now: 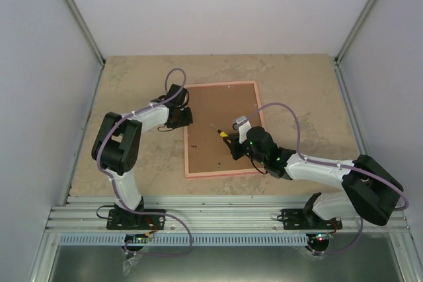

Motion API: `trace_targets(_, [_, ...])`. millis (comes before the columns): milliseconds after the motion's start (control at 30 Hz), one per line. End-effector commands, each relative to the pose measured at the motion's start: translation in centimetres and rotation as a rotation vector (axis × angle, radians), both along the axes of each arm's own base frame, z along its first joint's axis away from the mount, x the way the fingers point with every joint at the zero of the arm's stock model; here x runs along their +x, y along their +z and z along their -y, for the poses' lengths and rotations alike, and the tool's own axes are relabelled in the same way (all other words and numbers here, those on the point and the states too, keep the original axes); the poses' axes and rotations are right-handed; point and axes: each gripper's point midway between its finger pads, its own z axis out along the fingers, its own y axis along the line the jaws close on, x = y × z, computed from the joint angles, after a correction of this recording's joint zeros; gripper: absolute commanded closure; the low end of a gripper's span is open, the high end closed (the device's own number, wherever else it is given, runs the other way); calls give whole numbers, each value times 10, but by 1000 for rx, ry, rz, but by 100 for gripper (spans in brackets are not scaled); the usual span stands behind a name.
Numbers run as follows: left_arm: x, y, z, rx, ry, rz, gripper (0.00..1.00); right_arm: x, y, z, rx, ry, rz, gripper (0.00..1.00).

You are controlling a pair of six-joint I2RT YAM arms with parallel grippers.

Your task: Take the photo out of the frame

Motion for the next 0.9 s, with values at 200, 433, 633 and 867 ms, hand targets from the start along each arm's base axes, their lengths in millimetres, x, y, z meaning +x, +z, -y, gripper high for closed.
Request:
trace_targets(200, [-41,-1,16,-96,-56,-39,90,6,4,-5,-20,7,35,100])
trace_targets(433, [-67,1,23,-113,-68,-34,90,11,-6,-30,-22,70,-14,99])
trace_targets(633, [-83,-3,27,-119,-73,-44,89,17,-21,-52,-21,111,-56,99])
trace_targets(867, [-86,-1,28,-124,-74,-36,89,29,-31,-74,-16,136,-73,100])
